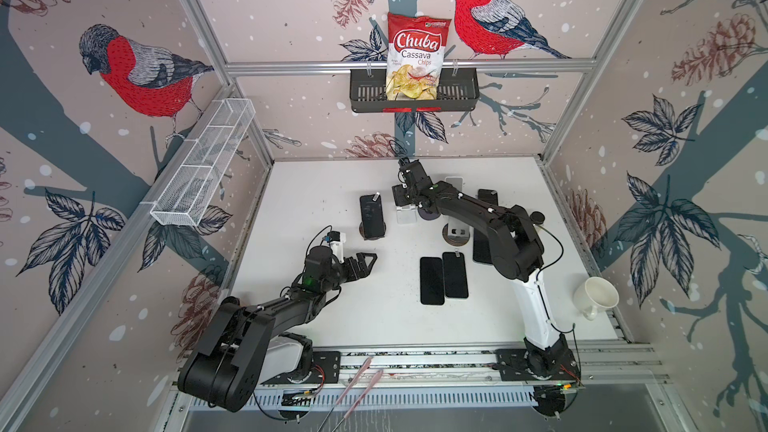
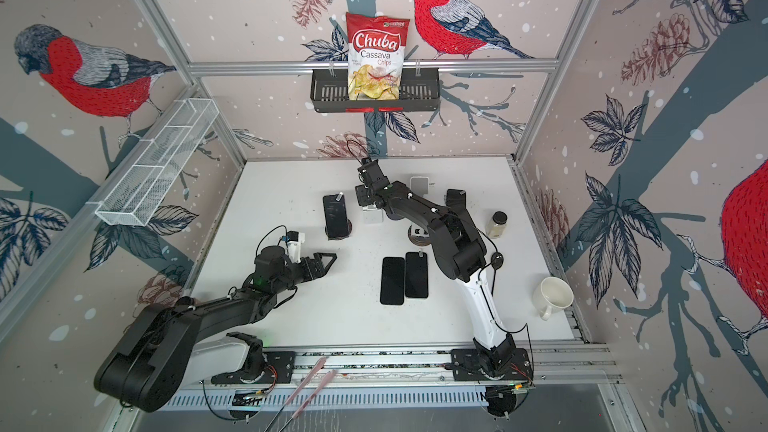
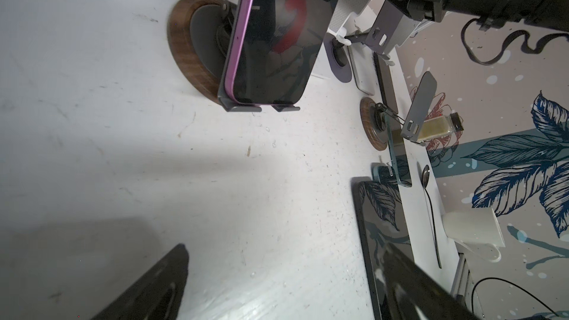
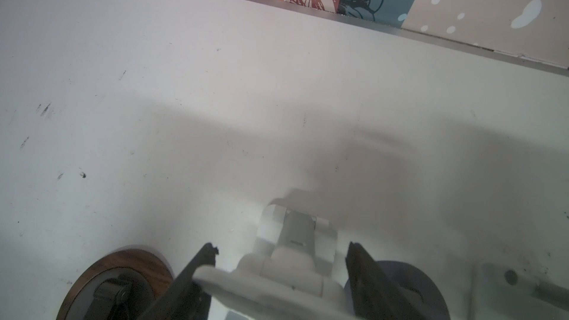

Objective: Remove the phone from the phone stand
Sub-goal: Place the phone stand at the top-center of the table.

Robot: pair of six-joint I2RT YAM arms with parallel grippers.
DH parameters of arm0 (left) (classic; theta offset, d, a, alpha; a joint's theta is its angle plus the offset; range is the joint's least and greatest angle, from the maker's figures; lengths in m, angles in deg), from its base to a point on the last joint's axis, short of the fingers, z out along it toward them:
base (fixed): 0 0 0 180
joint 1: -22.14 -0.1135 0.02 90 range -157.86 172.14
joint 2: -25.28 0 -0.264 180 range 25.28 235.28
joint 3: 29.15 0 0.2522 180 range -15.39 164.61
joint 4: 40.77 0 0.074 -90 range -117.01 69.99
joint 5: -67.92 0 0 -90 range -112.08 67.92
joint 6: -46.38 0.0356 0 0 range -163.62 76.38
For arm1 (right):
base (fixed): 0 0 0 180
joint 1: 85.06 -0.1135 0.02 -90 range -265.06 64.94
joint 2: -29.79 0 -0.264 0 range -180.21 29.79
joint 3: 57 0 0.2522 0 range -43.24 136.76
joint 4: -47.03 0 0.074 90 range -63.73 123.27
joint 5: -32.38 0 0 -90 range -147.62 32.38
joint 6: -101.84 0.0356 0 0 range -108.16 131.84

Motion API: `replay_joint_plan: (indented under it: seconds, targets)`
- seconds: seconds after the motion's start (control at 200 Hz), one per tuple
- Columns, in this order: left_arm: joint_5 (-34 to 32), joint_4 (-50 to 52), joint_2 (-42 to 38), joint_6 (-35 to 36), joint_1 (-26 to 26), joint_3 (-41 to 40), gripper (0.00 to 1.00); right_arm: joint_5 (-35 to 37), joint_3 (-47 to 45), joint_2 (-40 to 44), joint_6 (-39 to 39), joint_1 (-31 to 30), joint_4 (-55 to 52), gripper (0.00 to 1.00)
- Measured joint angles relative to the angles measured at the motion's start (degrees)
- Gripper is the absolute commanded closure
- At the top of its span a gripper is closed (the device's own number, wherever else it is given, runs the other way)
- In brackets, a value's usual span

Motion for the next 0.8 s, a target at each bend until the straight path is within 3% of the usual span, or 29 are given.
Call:
replay_joint_plan:
  seconds: [0.36,0.586,0.801]
  targets:
    - [-1.2,1.2,-2.6,-0.1,0.0,0.0,0.04,-0.2,1.0,-0.3,0.9,0.0,-1.7,0.11]
    - [-2.8,4.1,-5.0,0.3,0.0,0.3,0.04,1.0,0.9,3.7,0.8,-0.1,-2.4,0.01]
    - [-5.5,7.2,-7.5,0.9,0.0,1.2,0.04,4.7,0.5,8.1,-0.5,-1.2,-2.6,0.0]
